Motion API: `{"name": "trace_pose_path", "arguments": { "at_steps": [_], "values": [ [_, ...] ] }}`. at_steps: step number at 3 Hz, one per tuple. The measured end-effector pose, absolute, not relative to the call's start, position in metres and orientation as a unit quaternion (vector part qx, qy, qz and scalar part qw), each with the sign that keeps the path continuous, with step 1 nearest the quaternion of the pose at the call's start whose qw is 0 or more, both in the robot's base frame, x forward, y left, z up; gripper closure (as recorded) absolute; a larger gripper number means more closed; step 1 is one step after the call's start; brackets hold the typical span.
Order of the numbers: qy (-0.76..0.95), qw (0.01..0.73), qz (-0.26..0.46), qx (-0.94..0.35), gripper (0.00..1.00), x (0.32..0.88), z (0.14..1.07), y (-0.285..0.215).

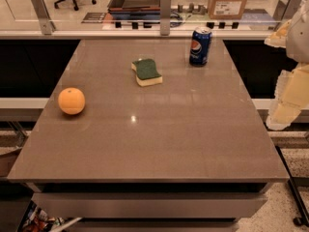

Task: Move pepsi can near orange

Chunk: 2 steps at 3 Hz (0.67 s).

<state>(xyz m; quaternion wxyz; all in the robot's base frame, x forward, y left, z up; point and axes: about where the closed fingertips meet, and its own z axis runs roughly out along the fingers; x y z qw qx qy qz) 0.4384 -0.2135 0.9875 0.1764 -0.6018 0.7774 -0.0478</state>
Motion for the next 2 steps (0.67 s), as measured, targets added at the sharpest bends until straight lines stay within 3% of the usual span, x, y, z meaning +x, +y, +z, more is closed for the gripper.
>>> {"name": "trace_pose_path", "arguments": {
  "at_steps": [2],
  "values": [
    [0.779, 0.191, -0.040, -0.596, 0.00, 0.454, 0.988, -0.213]
  ]
}}
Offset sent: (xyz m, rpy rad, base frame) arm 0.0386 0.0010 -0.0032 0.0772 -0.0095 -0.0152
